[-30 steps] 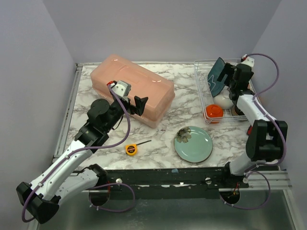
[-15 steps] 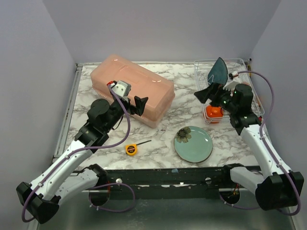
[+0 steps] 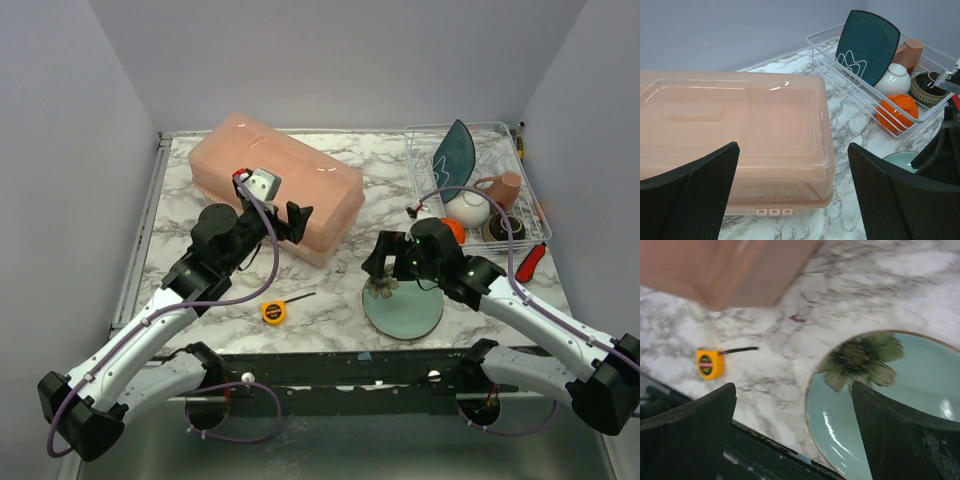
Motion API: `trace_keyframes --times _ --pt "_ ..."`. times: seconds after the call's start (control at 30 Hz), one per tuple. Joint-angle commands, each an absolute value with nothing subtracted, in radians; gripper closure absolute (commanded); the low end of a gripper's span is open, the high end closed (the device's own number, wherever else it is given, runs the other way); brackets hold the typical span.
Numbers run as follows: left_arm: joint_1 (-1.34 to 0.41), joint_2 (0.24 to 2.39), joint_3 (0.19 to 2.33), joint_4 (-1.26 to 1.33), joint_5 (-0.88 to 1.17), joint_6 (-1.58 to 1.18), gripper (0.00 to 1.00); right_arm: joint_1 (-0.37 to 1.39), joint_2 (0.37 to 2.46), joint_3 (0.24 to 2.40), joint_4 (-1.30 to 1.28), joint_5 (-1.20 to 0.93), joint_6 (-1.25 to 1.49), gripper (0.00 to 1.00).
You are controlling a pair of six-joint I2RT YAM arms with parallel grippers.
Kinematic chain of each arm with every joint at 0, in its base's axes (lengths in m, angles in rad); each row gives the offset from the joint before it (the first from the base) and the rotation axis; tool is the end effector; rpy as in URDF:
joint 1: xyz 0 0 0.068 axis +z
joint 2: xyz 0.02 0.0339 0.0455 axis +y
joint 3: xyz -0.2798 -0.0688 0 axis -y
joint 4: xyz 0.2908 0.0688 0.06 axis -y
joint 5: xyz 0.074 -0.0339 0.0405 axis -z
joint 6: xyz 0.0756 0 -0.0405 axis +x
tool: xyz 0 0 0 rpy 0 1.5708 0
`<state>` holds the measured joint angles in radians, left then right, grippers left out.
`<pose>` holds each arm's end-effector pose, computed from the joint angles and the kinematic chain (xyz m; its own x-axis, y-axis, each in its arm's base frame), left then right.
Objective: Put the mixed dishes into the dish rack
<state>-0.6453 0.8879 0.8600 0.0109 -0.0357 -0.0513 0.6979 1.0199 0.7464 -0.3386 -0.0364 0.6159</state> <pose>0.2296 -0.1694 0.3799 -0.0429 -0.0318 -0.9986 0.5711 0.8193 -0.0507 0.2221 0.1898 0.2452 -0.7435 0.1299 -0.6560 -0.2885 0.8227 0.4899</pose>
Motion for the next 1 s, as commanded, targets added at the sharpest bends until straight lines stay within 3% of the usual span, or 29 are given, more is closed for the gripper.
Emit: trace_keyframes --times 0.0,0.17,0.37,0.6,0.77,0.97 --pt "-0.658 0.883 0.866 0.007 -0.015 -0.089 0.1 0.696 1.001 0.766 -0.609 0.305 0.773 0.0" --pt "-0.658 0.86 0.868 0.002 0.015 -0.264 0.02 0.696 0.934 0.664 -0.676 0.405 0.922 0.0" --pt "-0.658 0.806 0.841 -0.112 0.046 -0.578 0.01 0.696 0.737 0.555 -0.695 0.534 1.077 0.0" --pt "-0.669 0.709 0.583 0.075 0.171 -0.915 0.11 0.696 0.624 0.498 -0.733 0.684 1.178 0.02" --pt "-0.878 0.733 0.484 0.142 -0.013 -0.993 0.12 0.696 0.646 0.495 -0.73 0.711 1.195 0.02" --pt "-1.096 0.94 0.463 0.216 -0.218 -1.069 0.18 0.694 0.654 0.488 -0.722 0.698 1.209 0.03"
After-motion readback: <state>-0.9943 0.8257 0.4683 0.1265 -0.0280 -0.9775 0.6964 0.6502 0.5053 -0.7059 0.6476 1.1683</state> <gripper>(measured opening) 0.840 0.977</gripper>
